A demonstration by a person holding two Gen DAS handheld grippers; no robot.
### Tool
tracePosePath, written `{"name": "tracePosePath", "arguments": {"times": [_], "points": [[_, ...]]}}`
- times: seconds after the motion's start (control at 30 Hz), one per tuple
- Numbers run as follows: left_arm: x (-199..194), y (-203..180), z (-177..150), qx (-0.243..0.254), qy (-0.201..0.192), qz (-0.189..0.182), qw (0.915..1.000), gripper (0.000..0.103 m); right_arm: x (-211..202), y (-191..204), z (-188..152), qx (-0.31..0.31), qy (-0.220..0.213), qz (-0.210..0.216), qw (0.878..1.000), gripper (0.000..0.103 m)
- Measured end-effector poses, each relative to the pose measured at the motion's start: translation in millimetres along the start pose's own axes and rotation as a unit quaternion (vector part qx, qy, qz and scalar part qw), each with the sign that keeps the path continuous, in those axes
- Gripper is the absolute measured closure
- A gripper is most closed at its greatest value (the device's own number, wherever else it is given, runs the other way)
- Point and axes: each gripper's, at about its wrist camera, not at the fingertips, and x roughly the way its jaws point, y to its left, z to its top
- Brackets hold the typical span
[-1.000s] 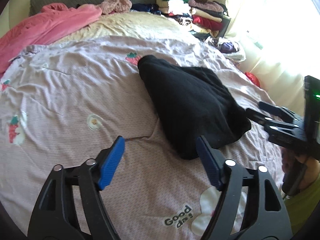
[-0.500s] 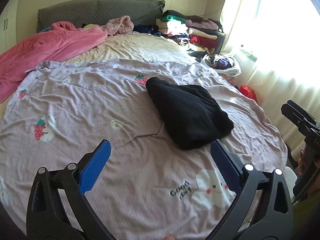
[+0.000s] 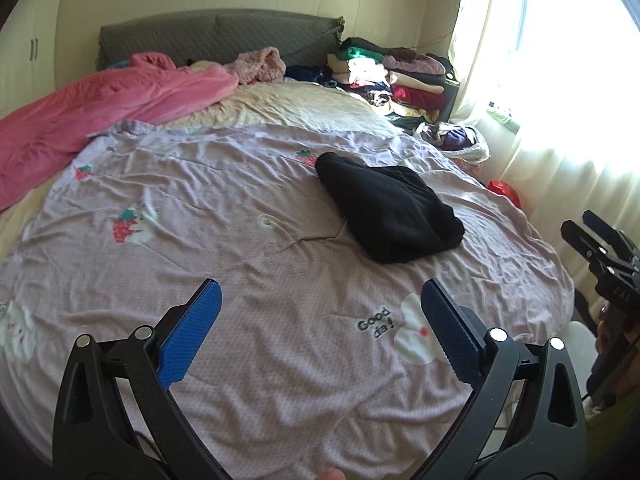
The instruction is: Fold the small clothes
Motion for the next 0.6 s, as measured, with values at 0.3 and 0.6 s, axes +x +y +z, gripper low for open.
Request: {"name": "tracePosePath", "arguments": {"times": [0.3,0.6], "points": [[-10.5,10.6,-29.1,-0.016,0.002,-0.001,0.9999,0.009,-18.4,7.3,-26.4,0.002,0.0,0.001,1.0,0.004],[-1.4,14.7,-48.8,-0.024,0.023,0.003,0.9994,0.009,-6.3,22.9,-62.7,0.007,0.06,-0.004,0.998,0.004]]}}
